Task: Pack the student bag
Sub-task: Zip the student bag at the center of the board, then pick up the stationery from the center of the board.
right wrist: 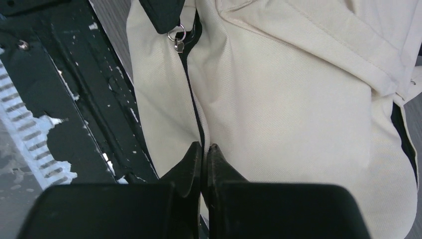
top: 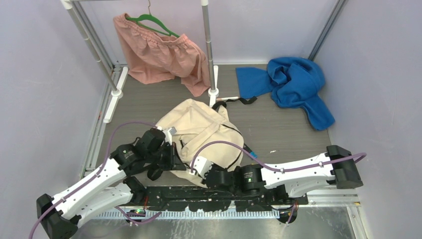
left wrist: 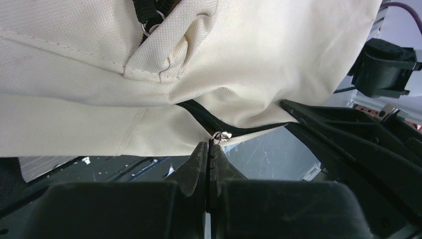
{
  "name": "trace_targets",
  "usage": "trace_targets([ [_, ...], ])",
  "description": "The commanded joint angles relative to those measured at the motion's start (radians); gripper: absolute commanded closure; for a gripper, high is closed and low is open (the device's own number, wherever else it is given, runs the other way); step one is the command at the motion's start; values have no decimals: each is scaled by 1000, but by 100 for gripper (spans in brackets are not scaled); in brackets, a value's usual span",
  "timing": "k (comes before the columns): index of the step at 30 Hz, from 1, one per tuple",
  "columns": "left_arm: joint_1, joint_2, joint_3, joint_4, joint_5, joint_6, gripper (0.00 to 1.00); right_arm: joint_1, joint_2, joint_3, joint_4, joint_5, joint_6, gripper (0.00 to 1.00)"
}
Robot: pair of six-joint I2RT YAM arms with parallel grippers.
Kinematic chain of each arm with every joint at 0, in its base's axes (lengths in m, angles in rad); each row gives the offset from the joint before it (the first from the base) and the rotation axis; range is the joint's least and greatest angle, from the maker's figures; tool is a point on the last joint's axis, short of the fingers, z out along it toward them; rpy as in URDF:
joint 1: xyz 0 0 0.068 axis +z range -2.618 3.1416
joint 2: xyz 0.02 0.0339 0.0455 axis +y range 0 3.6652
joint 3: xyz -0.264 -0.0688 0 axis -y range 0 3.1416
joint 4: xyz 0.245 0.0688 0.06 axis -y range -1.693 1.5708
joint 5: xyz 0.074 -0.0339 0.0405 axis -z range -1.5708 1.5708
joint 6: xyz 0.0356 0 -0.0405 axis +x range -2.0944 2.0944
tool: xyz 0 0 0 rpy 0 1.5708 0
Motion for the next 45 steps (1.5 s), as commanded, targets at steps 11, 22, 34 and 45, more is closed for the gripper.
trace_targets([
  [11,29,-1,117,-267,-367,-17,100,-3,-175,-49,-61,64,60,99],
  [22,59,-48,167,-351,-499,-42,100,-5,-137,-89,-43,66,74,99],
  [34,70,-66,178,-373,-528,-54,100,-4,-159,-9,-87,96,105,39],
  [45,65,-27,331,-305,-480,71,54,-343,-343,66,-206,51,334,26],
])
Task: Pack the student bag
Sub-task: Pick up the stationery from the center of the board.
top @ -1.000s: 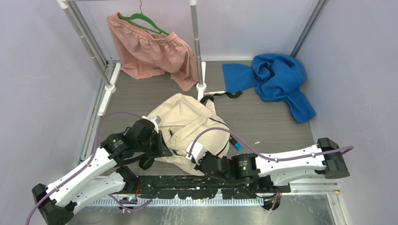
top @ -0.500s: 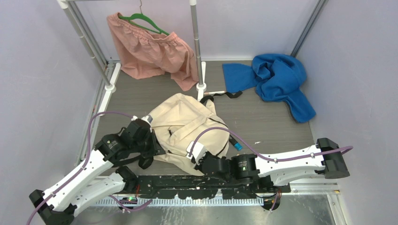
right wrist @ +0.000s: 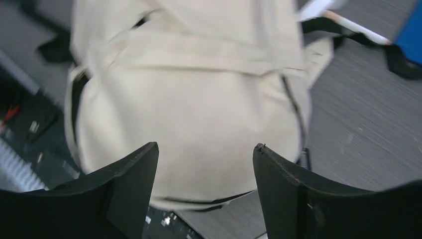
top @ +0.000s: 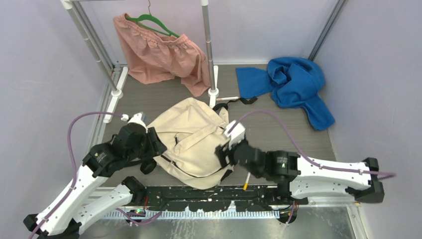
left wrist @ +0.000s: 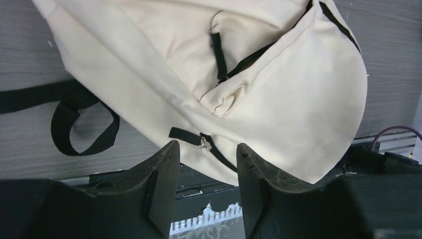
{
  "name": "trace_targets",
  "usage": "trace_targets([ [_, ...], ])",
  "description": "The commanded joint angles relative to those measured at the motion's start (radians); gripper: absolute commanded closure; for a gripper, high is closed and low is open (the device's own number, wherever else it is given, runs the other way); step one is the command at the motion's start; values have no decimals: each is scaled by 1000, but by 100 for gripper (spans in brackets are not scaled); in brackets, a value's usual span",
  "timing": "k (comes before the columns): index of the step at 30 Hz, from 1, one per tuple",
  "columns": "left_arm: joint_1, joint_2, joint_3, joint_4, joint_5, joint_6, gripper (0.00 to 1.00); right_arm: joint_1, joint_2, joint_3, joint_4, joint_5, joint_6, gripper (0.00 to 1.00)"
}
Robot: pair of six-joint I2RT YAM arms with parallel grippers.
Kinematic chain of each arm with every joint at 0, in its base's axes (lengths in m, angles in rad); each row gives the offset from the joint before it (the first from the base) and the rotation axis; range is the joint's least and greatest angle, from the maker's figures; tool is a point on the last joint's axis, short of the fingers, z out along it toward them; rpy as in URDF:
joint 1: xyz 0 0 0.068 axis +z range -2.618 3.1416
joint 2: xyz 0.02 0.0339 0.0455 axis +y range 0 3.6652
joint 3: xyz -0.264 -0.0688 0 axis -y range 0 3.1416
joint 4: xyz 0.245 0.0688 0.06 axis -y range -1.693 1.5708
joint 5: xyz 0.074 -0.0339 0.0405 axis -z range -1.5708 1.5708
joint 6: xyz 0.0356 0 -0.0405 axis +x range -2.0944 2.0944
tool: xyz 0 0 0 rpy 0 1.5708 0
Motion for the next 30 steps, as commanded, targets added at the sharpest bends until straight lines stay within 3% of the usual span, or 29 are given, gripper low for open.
trace_targets([
  [1,-13,104,52,72,28,81,54,-331,-23,40,-86,-146,194,27],
  [4,-87,181,59,139,9,85,54,-515,-22,14,-63,-341,288,32],
  [7,-138,256,80,188,-52,77,49,-606,23,-2,-8,-494,326,39],
  [8,-138,280,84,204,-71,84,47,-624,50,-1,3,-519,338,45],
  [11,-137,357,131,226,-111,113,44,-638,139,4,26,-556,359,78],
  [13,-137,405,161,231,-127,129,44,-637,196,3,38,-587,367,91],
  [15,-131,444,175,249,-130,149,45,-638,242,-13,61,-630,382,98],
  [20,-103,505,139,327,-41,169,45,-634,291,-99,143,-720,434,99],
  [24,-103,500,46,500,221,206,48,-625,284,-140,156,-727,461,99],
  [27,-106,494,-2,581,389,214,53,-622,266,-147,129,-708,462,99],
  [30,-111,462,-43,590,404,212,63,-616,206,-143,86,-665,441,99],
])
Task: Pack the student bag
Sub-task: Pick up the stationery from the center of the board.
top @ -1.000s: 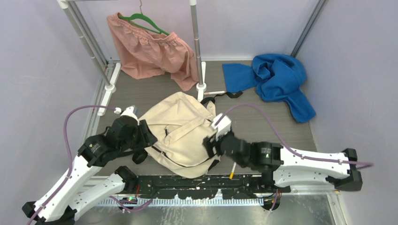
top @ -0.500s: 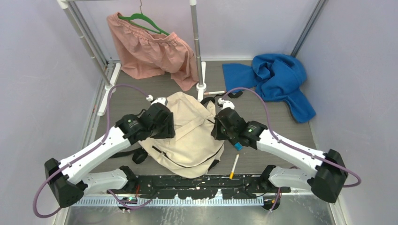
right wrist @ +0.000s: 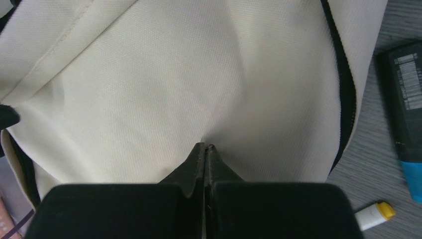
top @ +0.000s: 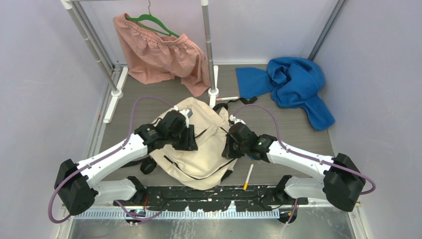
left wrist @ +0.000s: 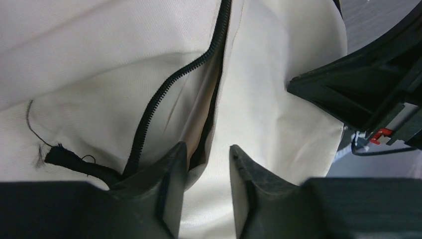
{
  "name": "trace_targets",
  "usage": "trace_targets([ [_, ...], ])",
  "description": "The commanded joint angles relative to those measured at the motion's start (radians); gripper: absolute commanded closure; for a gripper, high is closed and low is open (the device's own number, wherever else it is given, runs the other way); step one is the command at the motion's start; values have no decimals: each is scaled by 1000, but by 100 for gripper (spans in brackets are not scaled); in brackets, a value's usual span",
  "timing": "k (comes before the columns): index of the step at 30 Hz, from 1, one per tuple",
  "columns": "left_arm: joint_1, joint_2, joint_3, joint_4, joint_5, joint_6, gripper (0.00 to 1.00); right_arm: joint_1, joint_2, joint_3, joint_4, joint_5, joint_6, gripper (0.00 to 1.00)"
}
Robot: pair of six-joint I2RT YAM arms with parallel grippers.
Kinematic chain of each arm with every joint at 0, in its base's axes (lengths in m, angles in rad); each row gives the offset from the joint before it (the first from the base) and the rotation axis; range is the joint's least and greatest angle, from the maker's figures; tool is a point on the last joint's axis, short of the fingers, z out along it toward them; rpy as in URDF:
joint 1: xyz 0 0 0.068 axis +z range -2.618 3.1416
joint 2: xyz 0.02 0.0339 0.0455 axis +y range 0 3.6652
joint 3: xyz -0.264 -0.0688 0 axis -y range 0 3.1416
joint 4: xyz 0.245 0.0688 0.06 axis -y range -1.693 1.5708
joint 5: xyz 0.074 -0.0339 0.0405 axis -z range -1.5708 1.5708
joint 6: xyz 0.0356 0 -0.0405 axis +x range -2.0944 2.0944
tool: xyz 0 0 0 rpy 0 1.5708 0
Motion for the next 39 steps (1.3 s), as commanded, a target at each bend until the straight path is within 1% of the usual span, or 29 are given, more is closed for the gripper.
trace_targets([
  [1,-7,-67,-49,138,155,19,66,16,-117,8,-34,27,-11,99],
  [4,-8,-107,-77,145,141,12,77,31,-209,21,-25,24,-47,99],
  [7,-7,-106,-92,164,192,12,86,88,-253,14,30,28,-30,99],
  [9,-7,-93,-105,187,240,7,89,156,-236,-25,118,28,15,99],
  [10,-8,-85,-112,193,253,4,90,188,-212,-40,146,56,33,99],
  [12,-9,-74,-123,193,265,2,91,225,-140,-45,159,75,62,99],
  [14,-11,-76,-135,190,270,0,91,228,-89,-34,131,108,85,99],
  [16,-15,-87,-140,175,266,5,87,228,-109,-22,91,170,88,99],
  [17,-16,-96,-134,156,252,9,83,227,-139,-11,56,217,78,96],
  [20,-18,-134,-98,84,199,35,74,226,-261,31,-86,434,55,76],
  [22,-18,-176,-72,47,151,48,71,218,-345,46,-203,609,95,61],
  [24,-18,-208,-46,16,97,56,69,179,-400,40,-337,763,171,55],
  [25,-18,-219,-35,4,74,59,69,147,-413,33,-392,791,210,53],
  [27,-18,-227,-9,-12,45,62,67,60,-416,15,-454,755,269,52],
  [29,-18,-213,18,-23,18,64,61,-15,-393,-10,-449,664,249,52],
  [31,-19,-175,52,-39,-13,75,55,-48,-349,-29,-430,620,224,49],
  [33,-20,-122,93,-81,-64,84,54,-66,-302,-30,-406,605,185,45],
  [34,-21,-101,115,-103,-112,82,54,-75,-275,-26,-391,589,165,43],
  [36,-21,-82,141,-128,-181,67,53,-98,-220,-14,-374,571,146,32],
  [37,-21,-84,146,-133,-205,62,52,-118,-192,-10,-369,559,135,29],
  [39,-20,-94,147,-135,-234,54,51,-146,-146,-9,-339,523,107,27],
])
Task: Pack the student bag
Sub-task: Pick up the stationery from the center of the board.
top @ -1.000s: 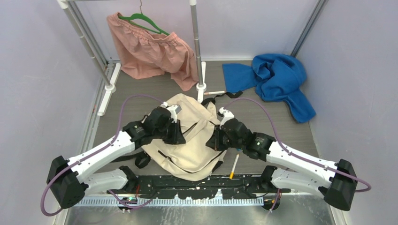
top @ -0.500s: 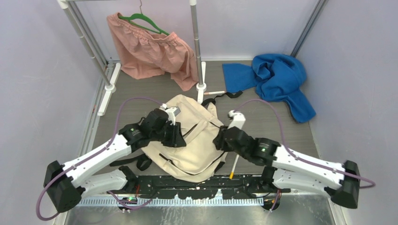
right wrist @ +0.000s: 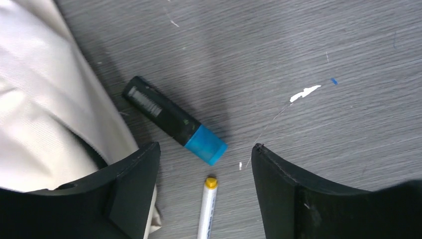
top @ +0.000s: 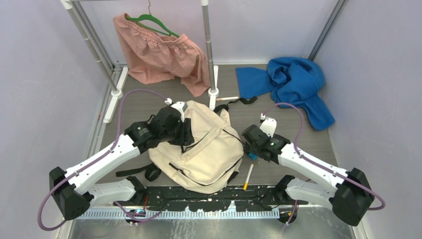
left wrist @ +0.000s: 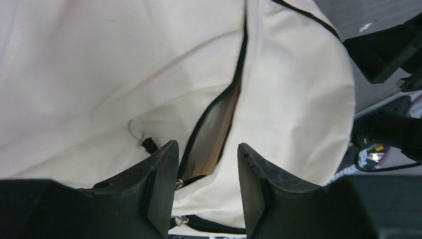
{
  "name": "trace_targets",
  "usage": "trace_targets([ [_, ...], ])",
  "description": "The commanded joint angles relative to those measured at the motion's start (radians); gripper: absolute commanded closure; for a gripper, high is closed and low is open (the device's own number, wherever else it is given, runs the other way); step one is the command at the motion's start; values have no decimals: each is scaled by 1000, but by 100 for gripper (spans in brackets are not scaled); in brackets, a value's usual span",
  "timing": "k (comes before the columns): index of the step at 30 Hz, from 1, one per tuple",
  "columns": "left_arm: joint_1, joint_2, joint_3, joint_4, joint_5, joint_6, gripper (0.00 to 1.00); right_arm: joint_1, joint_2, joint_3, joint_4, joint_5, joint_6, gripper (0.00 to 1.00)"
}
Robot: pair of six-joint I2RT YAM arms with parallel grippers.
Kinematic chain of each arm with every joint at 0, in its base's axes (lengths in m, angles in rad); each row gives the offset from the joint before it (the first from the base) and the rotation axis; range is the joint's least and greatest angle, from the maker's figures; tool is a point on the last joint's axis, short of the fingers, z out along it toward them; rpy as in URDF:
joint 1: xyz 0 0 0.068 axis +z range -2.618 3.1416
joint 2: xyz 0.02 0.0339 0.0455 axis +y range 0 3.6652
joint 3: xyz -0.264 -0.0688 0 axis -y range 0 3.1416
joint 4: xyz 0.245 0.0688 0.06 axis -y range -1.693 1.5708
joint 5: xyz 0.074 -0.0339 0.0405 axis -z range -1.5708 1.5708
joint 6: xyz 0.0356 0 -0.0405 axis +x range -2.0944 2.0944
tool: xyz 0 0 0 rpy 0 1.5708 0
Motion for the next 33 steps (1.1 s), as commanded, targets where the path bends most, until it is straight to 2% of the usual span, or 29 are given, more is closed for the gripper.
trace_targets([
  [1,-1,-22,45,-52,-140,-2,51,-59,78,21,74,-66,-69,26],
  [8,-1,12,51,-100,-171,-8,48,-92,289,32,208,-248,-217,26],
  [11,-1,37,61,-119,-174,-8,47,-95,374,62,224,-262,-252,27],
  [15,-2,38,53,-107,-148,-3,47,-113,410,68,249,-288,-270,29],
  [18,-1,34,42,-79,-131,2,47,-134,398,56,271,-317,-268,42],
  [24,-1,58,50,-69,-93,26,47,-194,327,9,279,-385,-237,86],
  [26,-2,76,59,-80,-128,47,47,-202,292,3,265,-393,-218,98],
  [30,-9,120,94,-97,-205,110,47,-204,192,2,217,-368,-185,99],
  [33,-27,132,75,-46,-248,171,49,-203,87,21,161,-325,-175,99],
])
